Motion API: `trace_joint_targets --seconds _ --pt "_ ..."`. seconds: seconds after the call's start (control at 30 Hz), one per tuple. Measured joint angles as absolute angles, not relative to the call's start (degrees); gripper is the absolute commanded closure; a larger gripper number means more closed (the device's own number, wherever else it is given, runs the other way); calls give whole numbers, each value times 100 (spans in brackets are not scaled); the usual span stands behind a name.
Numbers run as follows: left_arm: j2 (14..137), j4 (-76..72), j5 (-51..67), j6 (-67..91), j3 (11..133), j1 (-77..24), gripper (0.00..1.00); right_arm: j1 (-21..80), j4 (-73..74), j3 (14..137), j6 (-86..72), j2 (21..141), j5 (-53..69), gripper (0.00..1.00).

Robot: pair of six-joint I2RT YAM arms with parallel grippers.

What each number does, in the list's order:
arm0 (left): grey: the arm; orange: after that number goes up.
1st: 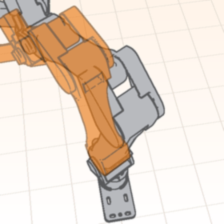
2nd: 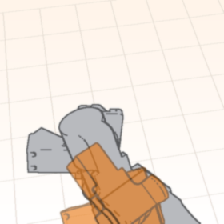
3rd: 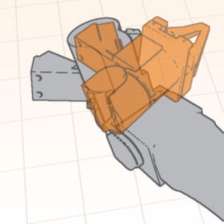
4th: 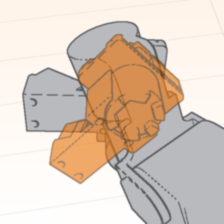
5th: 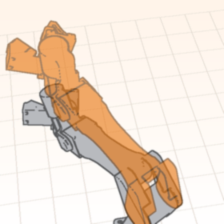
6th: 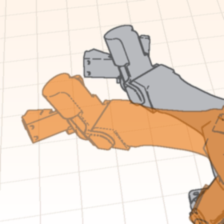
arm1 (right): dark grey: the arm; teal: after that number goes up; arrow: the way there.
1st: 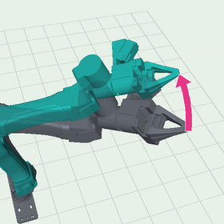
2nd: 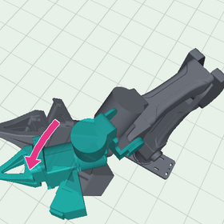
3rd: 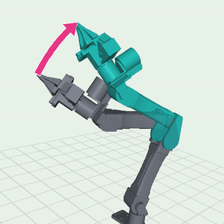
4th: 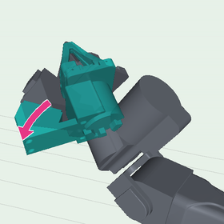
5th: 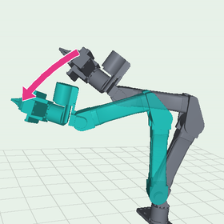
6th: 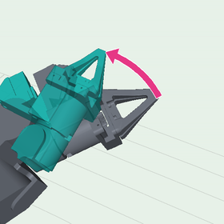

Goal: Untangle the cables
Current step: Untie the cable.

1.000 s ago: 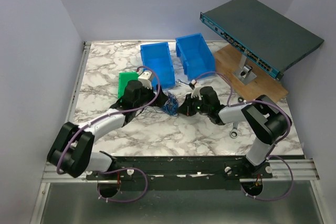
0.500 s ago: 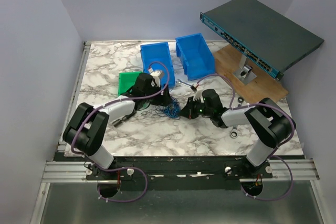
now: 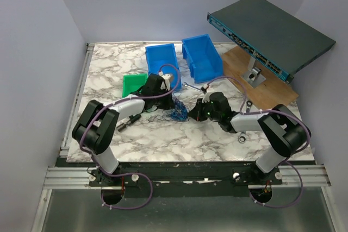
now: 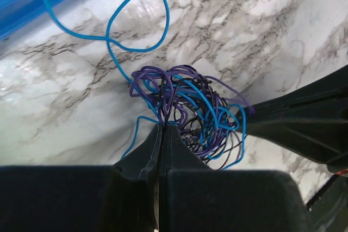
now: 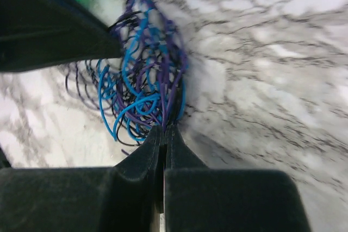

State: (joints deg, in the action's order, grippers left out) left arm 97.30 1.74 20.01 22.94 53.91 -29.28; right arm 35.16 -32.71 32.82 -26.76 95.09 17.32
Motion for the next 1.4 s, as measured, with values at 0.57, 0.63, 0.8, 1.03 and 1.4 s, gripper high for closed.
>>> trace_joint_targets --seconds 0.57,0.63,0.8,1.03,1.4 --pt "6853 -1256 731 3328 2980 -2075 100 3664 -2018 2329 -4668 7026 -3446 99" --pt "6630 -1269 475 3450 2893 -2086 100 3688 -1791 2276 -5043 6757 -3881 99" --pt "5859 -1415 -113 3708 2488 -2139 100 3719 -1481 1997 -5583 6031 -4569 99" --pt "6705 -2025 851 3240 2670 -2128 100 3586 -2624 1448 -3736 5758 -3323 27" --pt "7859 -2043 2314 2598 3669 -2877 100 3551 -4029 1682 -2237 6956 12 28"
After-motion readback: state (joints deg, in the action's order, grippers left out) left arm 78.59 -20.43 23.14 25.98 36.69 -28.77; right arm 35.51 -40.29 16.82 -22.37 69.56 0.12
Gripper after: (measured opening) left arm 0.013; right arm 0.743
